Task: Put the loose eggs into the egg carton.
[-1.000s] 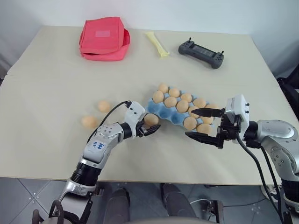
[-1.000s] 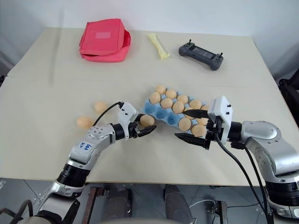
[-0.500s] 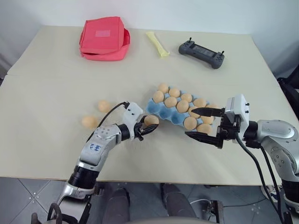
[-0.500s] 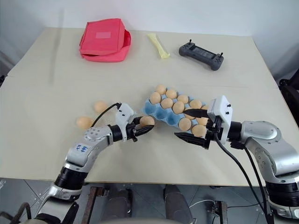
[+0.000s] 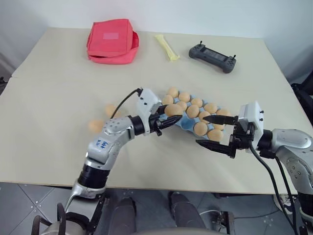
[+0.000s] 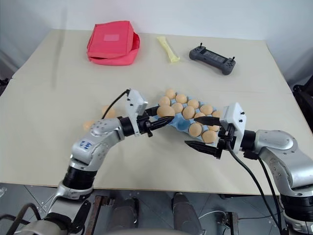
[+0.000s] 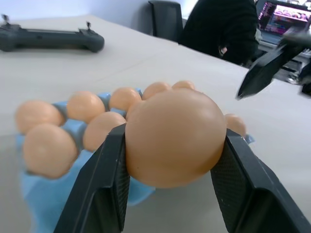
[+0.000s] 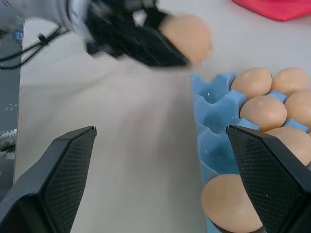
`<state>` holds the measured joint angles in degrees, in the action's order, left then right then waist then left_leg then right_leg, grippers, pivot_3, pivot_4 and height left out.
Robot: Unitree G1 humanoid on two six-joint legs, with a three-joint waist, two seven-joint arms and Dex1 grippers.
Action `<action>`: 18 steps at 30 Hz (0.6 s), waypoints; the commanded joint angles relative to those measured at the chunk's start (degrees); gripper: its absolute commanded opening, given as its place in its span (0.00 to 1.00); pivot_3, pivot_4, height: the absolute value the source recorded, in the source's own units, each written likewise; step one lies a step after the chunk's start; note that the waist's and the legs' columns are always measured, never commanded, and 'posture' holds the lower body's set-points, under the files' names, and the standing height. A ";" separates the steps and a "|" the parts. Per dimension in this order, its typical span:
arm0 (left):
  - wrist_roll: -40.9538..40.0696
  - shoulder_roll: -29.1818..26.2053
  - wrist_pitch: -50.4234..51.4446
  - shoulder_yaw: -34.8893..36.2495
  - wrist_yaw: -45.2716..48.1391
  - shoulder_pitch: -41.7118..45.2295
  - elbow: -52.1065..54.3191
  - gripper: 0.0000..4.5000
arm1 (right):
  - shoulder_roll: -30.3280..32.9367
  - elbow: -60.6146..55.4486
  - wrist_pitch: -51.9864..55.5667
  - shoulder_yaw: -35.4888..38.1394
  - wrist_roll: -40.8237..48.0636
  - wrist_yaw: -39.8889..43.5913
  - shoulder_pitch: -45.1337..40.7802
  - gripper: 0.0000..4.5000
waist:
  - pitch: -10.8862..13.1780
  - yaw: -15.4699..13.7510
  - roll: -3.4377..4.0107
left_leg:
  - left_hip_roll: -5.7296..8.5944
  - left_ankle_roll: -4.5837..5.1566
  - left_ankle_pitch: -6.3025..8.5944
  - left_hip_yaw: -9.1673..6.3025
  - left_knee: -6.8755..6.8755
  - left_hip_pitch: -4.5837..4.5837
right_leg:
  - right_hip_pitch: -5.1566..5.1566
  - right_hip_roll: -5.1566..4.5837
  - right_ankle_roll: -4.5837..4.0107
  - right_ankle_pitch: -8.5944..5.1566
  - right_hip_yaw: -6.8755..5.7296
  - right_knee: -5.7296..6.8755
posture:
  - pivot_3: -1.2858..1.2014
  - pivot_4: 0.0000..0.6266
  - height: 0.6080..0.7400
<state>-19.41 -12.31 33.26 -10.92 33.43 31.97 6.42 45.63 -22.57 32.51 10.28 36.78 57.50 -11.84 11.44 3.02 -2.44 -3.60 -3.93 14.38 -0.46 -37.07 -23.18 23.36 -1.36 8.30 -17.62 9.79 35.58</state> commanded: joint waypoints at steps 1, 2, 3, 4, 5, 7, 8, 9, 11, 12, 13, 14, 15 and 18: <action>2.03 2.23 -4.54 -2.69 1.90 2.95 -4.47 0.44 | 0.95 -2.75 -0.45 4.33 2.04 -0.81 0.99 1.00 | 0.00 0.02 0.00 | 0.00 0.00 0.00 0.00 0.01 -0.01 | 0.01 0.00 0.01 0.01 0.00 0.00 | 0.52 0.24 1.00; 2.32 2.58 -5.31 -3.11 2.48 3.25 -5.57 0.44 | 0.93 -2.96 -0.37 4.84 2.17 -1.07 1.25 1.00 | 0.00 0.06 0.00 | 0.00 0.00 0.00 0.00 0.04 0.00 | 0.02 0.00 0.04 0.02 0.00 0.01 | 0.52 0.24 1.00; 2.68 2.97 -6.13 -3.53 3.14 3.60 -6.73 0.44 | 0.94 -3.14 -0.32 5.44 2.27 -1.39 1.58 1.00 | 0.00 0.15 0.00 | -0.01 0.00 0.00 0.00 0.08 0.00 | 0.03 0.01 0.05 0.02 0.00 0.01 | 0.52 0.24 1.00; 3.05 3.48 -6.81 -3.82 3.44 4.10 -8.12 0.44 | 1.00 -3.27 -0.30 6.04 2.30 -1.72 2.01 1.00 | 0.00 0.17 0.01 | -0.01 0.00 0.00 0.00 0.11 0.00 | 0.06 0.02 0.06 0.03 0.00 0.02 | 0.52 0.24 1.00; 3.48 3.98 -7.60 -4.04 3.55 4.65 -9.61 0.44 | 1.13 -3.39 -0.35 6.50 2.21 -1.87 2.50 1.00 | 0.00 0.13 0.01 | -0.01 0.00 0.00 0.00 0.12 0.01 | 0.07 0.02 0.08 0.04 0.00 0.04 | 0.52 0.24 1.00; 4.87 4.48 -9.07 -4.66 3.95 5.81 -12.64 0.44 | 1.28 -3.86 -0.37 7.08 2.09 -2.12 3.48 1.00 | 0.00 0.09 0.01 | -0.01 0.01 0.00 -0.01 0.13 0.00 | 0.09 0.02 0.31 0.16 0.00 0.05 | 0.52 0.24 1.00; 5.47 4.58 -9.64 -4.84 4.22 6.20 -13.79 0.44 | 1.25 -4.14 -0.33 7.19 2.08 -2.33 3.82 1.00 | 0.00 0.03 0.00 | -0.01 0.01 0.01 -0.01 0.14 0.00 | 0.09 0.02 0.32 0.16 0.00 0.05 | 0.52 0.24 1.00; 6.06 4.64 -10.23 -4.91 4.37 6.53 -14.68 0.52 | 1.20 -4.43 -0.31 7.28 2.12 -2.56 4.09 1.00 | 0.00 0.04 0.00 | -0.01 0.02 0.01 -0.01 0.12 -0.01 | 0.08 0.02 0.31 0.15 0.00 0.04 | 0.52 0.24 1.00; 6.78 5.05 -10.86 -4.43 3.88 7.15 -16.18 0.66 | 1.03 -4.91 -0.26 7.45 2.25 -3.12 4.45 1.00 | 0.00 0.06 0.00 | 0.00 0.02 0.01 0.02 0.11 -0.01 | 0.08 0.01 0.25 0.13 0.02 0.01 | 0.52 0.24 1.00; 6.94 5.21 -11.03 -4.17 3.84 7.33 -16.52 0.73 | 0.96 -5.10 -0.24 7.48 2.31 -3.35 4.63 1.00 | 0.00 0.07 0.00 | 0.00 0.02 0.01 0.02 0.10 -0.01 | 0.08 0.01 0.25 0.12 0.02 0.01 | 0.52 0.24 1.00; 6.93 5.30 -10.99 -3.95 3.95 7.40 -16.58 0.80 | 0.87 -5.25 -0.23 7.43 2.30 -3.55 4.76 1.00 | 0.00 0.06 0.00 | 0.00 0.02 0.01 0.02 0.11 -0.02 | 0.09 0.01 0.25 0.12 0.02 0.01 | 0.52 0.24 1.00; 6.83 5.41 -10.95 -3.80 4.12 7.33 -16.32 0.88 | 0.80 -5.36 -0.23 7.34 2.29 -3.70 4.88 1.00 | 0.00 0.06 0.00 | -0.01 0.02 0.01 0.01 0.12 -0.02 | 0.09 0.01 0.26 0.13 0.02 0.01 | 0.52 0.24 1.00; 6.81 5.51 -10.94 -3.69 4.13 7.30 -16.19 0.94 | 0.74 -5.41 -0.26 7.23 2.27 -3.82 4.94 1.00 | 0.00 0.05 0.00 | -0.01 0.02 0.01 0.01 0.12 -0.02 | 0.09 0.02 0.26 0.13 0.02 0.02 | 0.52 0.24 1.00; 6.61 6.02 -11.69 -2.99 3.31 6.83 -14.99 0.99 | 0.71 -4.98 -0.38 6.67 2.17 -3.91 4.42 1.00 | 0.00 0.04 0.00 | -0.01 0.02 0.01 0.01 0.12 -0.02 | 0.09 0.01 0.26 0.13 0.02 0.01 | 0.52 0.24 1.00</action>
<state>-12.87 -7.32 23.10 -14.55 37.03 37.96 -11.26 46.02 -25.98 32.58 16.08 37.94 53.79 -7.11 11.44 3.06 -2.43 -3.60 -3.92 14.39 -0.44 -36.94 -23.21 23.45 -1.35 8.56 -17.49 9.81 35.59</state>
